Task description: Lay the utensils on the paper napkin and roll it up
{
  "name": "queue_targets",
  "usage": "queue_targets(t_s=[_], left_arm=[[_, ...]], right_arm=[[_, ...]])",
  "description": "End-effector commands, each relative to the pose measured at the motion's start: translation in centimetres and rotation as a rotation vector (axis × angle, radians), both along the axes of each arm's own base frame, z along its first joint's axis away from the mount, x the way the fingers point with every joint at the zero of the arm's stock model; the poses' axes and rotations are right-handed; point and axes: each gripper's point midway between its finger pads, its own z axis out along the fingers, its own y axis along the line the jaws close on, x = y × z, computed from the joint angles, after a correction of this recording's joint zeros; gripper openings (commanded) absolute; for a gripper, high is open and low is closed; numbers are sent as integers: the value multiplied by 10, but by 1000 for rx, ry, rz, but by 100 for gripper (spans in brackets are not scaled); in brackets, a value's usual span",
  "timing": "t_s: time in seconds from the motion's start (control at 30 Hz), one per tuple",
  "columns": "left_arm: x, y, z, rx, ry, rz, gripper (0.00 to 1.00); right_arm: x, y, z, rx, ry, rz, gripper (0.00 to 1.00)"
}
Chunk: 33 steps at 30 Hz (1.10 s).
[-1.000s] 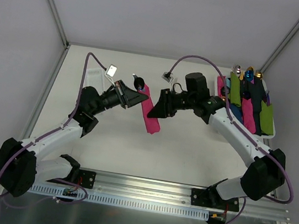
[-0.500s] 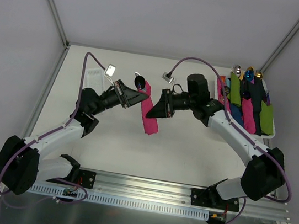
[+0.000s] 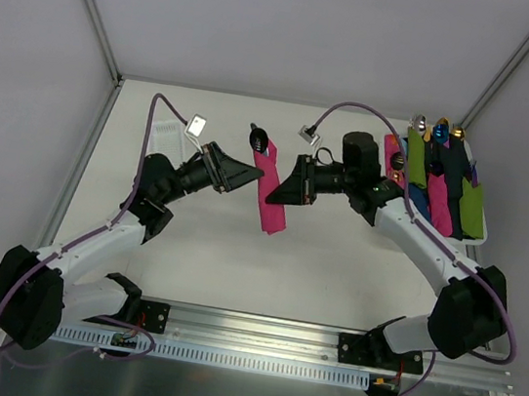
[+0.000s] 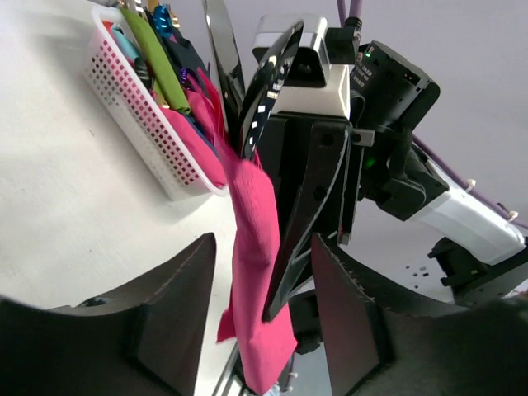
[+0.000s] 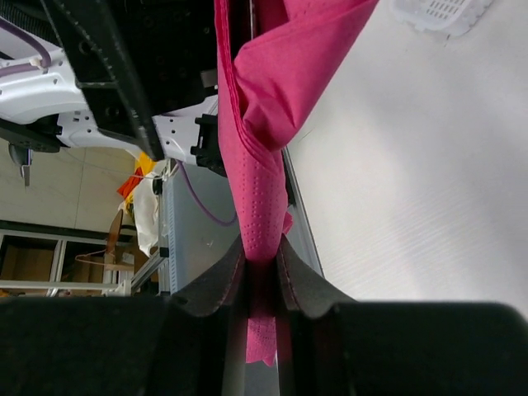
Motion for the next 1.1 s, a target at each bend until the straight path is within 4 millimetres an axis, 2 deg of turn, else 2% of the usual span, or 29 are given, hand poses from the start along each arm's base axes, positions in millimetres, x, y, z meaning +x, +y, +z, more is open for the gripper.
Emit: queue_targets(t_s=[0.0, 0.17, 0.2, 0.23, 0.27, 0.3, 0.33, 0.37, 0.4, 0.47, 0.5, 0.57, 0.6, 0.63, 0.67, 0.7, 0.73, 0.77, 0.8, 0.83, 0.87, 0.9, 1.0, 1.07], left_arm=[[-2, 4, 27, 9, -91, 13, 55], [0, 2, 18, 62, -54, 7, 69], [1, 2, 20, 77, -63, 9, 89], [1, 3, 18, 92, -60, 12, 94], [1, 3, 11, 125, -45, 8, 97], [1, 4, 13, 133, -50, 11, 99], [0, 4, 13, 143, -53, 10, 99], [0, 4, 11, 156, -52, 6, 99], [-1, 5, 8, 180, -50, 6, 99], [-2, 6, 5, 200, -47, 11, 99], [-1, 7, 3, 214, -51, 15, 99], [-1, 7, -3, 229, -43, 11, 99], [-2, 7, -6, 234, -41, 11, 99], [-1, 7, -8, 238, -35, 11, 99], [-1, 7, -10, 240, -30, 12, 99], [0, 7, -12, 243, -26, 9, 99], [0, 6, -14, 245, -22, 7, 99], [0, 6, -14, 245, -20, 5, 99], [1, 6, -16, 249, -18, 4, 99], [1, 6, -17, 251, -19, 6, 99], [1, 6, -17, 252, -26, 8, 99], [0, 7, -18, 253, -24, 9, 99], [3, 8, -22, 253, -23, 26, 99], [3, 9, -26, 255, -16, 29, 99]], right_arm=[[3, -8, 41, 93, -131, -15, 0], [12, -24, 49, 110, -160, -24, 0], [18, -35, 47, 98, -144, -45, 0], [20, -42, 43, 77, -125, -55, 0], [32, -56, 46, 64, -195, -76, 0], [36, -65, 43, 35, -217, -89, 0], [28, -79, 29, -34, -152, -94, 0], [34, -91, 21, -84, -249, -96, 0], [33, -111, 16, -135, -197, -131, 0], [35, -132, 8, -177, -178, -158, 0], [35, -155, -1, -220, -165, -183, 0], [42, -178, -5, -266, -170, -212, 0], [50, -200, -8, -287, -159, -269, 0], [49, -212, -6, -310, -177, -264, 0], [56, -224, -13, -330, -160, -276, 0], [56, -243, -16, -342, -108, -315, 0], [64, -255, -12, -363, -165, -311, 0], [73, -268, -23, -379, -122, -316, 0], [71, -284, -24, -381, -74, -342, 0], [76, -294, -25, -384, -63, -351, 0], [85, -312, -21, -403, -102, -373, 0], [88, -321, -31, -398, -44, -369, 0], [102, -349, -34, -424, -61, -395, 0], [109, -361, -47, -426, -23, -395, 0]])
